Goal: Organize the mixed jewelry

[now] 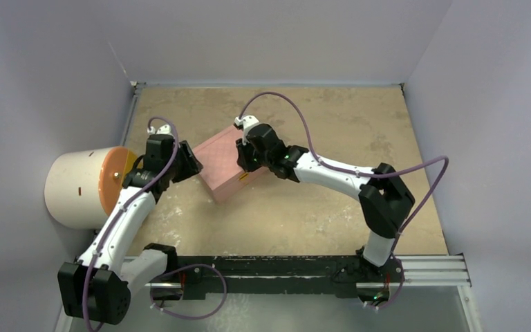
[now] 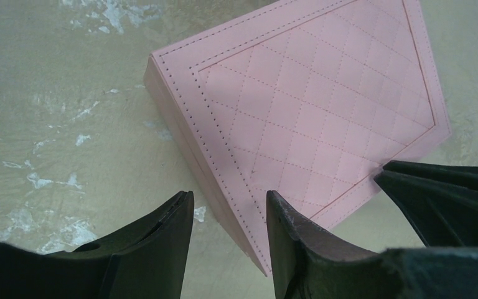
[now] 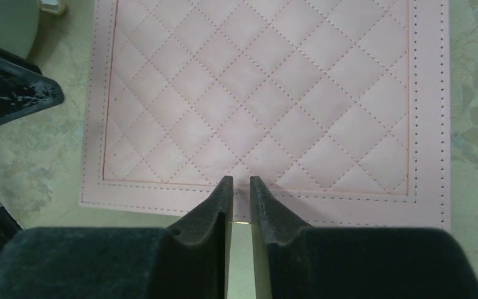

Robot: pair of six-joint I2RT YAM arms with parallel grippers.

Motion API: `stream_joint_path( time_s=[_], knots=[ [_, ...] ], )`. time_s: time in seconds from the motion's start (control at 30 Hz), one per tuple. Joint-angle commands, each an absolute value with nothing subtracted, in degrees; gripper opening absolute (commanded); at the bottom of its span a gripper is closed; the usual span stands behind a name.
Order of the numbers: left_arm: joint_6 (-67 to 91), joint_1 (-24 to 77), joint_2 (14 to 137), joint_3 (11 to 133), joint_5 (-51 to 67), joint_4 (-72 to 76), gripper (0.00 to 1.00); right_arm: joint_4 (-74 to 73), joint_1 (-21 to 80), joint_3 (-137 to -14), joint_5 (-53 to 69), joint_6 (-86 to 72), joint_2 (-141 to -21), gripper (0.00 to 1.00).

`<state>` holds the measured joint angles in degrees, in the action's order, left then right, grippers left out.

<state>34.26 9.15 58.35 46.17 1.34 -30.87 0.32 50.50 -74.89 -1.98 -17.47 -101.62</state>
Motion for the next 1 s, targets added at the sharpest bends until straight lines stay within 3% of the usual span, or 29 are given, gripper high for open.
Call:
stream_joint_path(
  time_s=[0.0, 0.17, 0.97],
  knots=[
    [32.7, 9.39, 55.55, 46.32, 2.06, -27.49, 0.46, -2.16, 50.58, -79.21, -2.43, -15.98, -101.95, 0.14],
    [32.69, 9.32, 54.8, 46.09, 2.51, -27.27, 0.46, -3.67, 51.58, -80.12, -2.12, -15.98, -102.74, 0.0],
    [32.88, 9.41, 55.46, 45.53, 4.91, -26.58, 0.46, -6.72, 52.85, -72.69, -6.51, -18.8, -107.0, 0.0]
  ],
)
